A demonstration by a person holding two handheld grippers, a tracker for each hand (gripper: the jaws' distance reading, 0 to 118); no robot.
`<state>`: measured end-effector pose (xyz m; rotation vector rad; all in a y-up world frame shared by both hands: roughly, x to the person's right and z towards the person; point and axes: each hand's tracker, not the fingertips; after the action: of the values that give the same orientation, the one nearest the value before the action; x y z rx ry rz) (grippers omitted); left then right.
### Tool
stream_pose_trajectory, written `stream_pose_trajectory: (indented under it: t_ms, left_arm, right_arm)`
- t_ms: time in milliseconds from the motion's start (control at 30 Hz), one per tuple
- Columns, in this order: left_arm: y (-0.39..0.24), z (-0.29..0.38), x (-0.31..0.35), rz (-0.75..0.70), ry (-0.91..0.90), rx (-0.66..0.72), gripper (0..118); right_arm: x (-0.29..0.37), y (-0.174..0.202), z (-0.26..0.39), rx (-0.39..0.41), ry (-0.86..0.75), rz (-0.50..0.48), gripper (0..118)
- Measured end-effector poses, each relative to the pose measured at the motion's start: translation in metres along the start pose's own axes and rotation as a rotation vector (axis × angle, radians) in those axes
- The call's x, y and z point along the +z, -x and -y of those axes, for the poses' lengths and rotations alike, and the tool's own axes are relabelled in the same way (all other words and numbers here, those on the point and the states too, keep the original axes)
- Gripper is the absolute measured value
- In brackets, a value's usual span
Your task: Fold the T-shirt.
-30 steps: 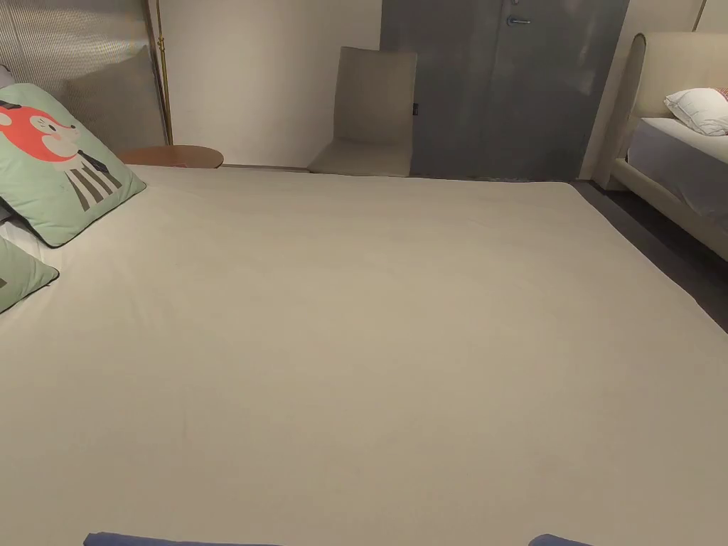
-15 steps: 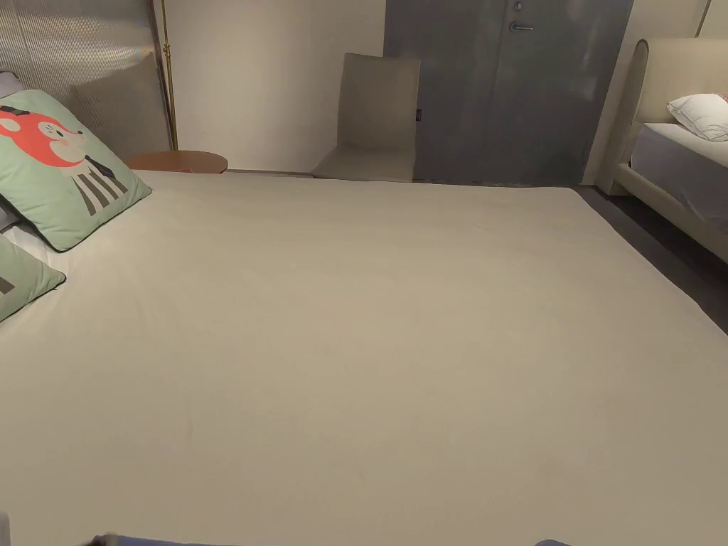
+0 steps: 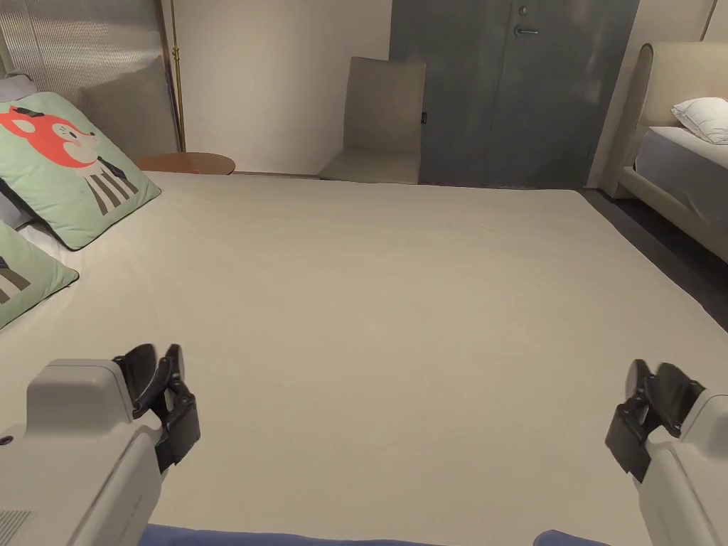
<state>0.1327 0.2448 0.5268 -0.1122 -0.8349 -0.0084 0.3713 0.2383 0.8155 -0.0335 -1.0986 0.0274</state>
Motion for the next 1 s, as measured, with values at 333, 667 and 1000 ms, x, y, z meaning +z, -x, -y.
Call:
stream_pose_trajectory:
  t_ms: [333, 667, 1000]
  left_arm:
    - [0.04, 0.004, -0.014, 0.105, 0.107, 0.148, 0]
    - [0.192, 0.097, -0.073, 0.431, 0.686, 0.66, 103]
    - [0.218, 0.18, -0.084, 0.514, 0.823, 0.961, 109]
  right_arm:
    - [0.0, 0.02, 0.003, 0.037, -0.005, -0.011, 0]
    - [0.005, 0.041, 0.01, 0.068, 0.055, -0.044, 0]
    - [0.009, 0.052, 0.015, 0.099, 0.1, -0.035, 0]
